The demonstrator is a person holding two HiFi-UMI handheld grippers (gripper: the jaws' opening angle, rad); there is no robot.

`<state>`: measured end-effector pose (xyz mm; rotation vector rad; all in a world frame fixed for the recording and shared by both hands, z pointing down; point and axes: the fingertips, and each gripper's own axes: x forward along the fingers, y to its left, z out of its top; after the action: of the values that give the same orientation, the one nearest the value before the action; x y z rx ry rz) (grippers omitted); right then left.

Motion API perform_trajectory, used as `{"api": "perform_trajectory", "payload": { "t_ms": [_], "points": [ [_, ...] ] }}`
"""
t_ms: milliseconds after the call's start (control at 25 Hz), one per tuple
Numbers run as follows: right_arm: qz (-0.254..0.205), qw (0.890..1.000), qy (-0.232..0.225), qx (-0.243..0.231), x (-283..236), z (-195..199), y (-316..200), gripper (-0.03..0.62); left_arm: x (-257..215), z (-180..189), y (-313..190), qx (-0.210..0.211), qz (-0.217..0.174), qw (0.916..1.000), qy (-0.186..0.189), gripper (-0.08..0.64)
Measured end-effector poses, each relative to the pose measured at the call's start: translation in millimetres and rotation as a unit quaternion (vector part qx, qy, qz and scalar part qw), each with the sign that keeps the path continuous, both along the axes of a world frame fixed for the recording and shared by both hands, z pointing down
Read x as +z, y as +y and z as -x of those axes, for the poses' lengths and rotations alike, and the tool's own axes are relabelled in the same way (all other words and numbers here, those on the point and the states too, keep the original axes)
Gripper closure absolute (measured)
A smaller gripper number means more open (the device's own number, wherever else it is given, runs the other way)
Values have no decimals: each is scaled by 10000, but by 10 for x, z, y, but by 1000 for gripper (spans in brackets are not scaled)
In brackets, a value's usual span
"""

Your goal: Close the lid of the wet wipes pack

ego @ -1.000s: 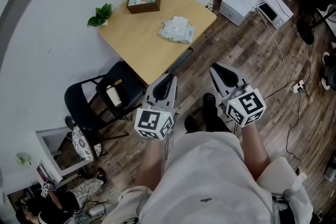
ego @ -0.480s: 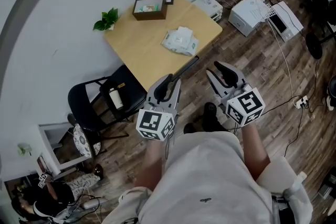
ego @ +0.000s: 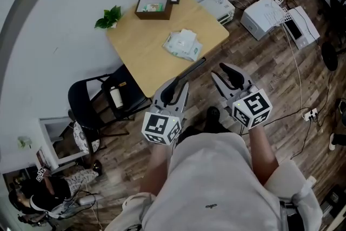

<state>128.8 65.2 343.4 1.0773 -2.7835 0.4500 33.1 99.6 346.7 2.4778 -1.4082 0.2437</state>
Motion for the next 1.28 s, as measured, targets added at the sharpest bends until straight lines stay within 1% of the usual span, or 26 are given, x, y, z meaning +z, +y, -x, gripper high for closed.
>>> {"api": "perform_trajectory", "payload": {
  "t_ms": [200,440,600,880,1120,1280],
  "points": [
    [143,9998,13,-124,135,-100,-124,462,116,-142,-65,-72,135,9999,-43,472],
    [285,9992,17,-273,219,-53,-245,460,145,-107,-146,-237,223,9994,-80,472],
    [340,9989,33,-325,296,42,-307,453,189,-6,-212,-310,206,9993,-97,472],
    [381,9987,154,-313,339,218,-538,446,249,177,-501,-300,193,9994,15,472],
    [450,9982,289,-256,375,387,-819,442,250,396,-924,-277,122,9994,146,472],
    [426,9982,388,-177,377,498,-1081,440,224,540,-1227,-173,59,9997,159,472]
  ]
}}
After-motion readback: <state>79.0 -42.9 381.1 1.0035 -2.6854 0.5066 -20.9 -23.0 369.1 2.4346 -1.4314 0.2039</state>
